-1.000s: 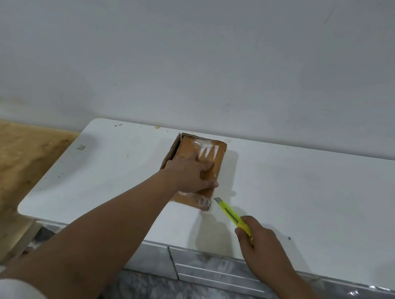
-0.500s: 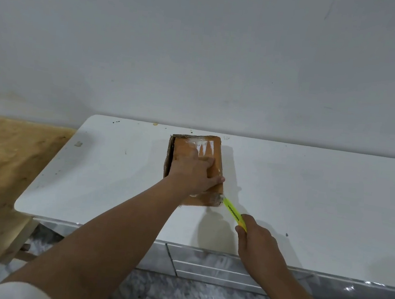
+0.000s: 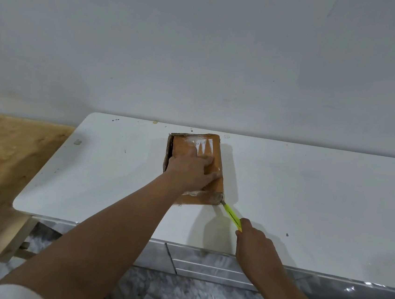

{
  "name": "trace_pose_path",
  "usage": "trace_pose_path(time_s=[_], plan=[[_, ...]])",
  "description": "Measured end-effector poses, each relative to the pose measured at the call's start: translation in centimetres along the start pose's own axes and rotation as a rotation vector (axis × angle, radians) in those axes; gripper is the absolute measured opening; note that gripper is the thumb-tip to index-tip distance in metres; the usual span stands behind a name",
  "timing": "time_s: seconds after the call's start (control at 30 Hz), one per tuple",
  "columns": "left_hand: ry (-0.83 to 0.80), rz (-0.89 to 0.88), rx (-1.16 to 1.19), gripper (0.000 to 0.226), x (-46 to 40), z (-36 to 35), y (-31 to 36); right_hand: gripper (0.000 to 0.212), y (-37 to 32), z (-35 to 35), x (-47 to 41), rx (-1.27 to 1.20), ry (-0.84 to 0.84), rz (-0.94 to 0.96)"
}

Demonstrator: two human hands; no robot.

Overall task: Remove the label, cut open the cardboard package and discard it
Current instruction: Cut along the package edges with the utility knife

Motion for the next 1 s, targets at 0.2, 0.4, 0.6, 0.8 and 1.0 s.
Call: trace_pose_path(time_s=[0.2,0.4,0.6,0.8,1.0], plan=[[0.009,-0.030,0.100,0.049,-0.3,0.4,-1.4,0.033,-0.1,-0.1,-0.2,0.169,-0.008,0.008],[0.151,-0.072,0.392,0.042,0.2,0.5,-3.9,0.056,-1.2,0.1,-0.4,0.322,-0.075,0.063],[0.193,-0.126,0.340,0.041,1.7,0.3,-6.1,0.036,0.1,-0.3,-1.6,0.228,-0.002,0.013],[0.042,-0.242,0.335,0.030,3.1,0.9,-6.7,0.026,1.8,1.1,-4.6,0.220,0.012,-0.042],[0.006,-0.256,0.245,0.028,2.5,-1.0,-6.4,0.016,2.5,3.1,-6.4,0.070,0.000,-0.075]])
Point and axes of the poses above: each hand's wrist, its own x-axis away from the middle knuckle, its own z-axis out of the back of the hand, y = z × x, the point moved 2 cm from there along -x, towards the middle knuckle, and after that the axes turned 9 degrees about x, right-handed, at the moved point
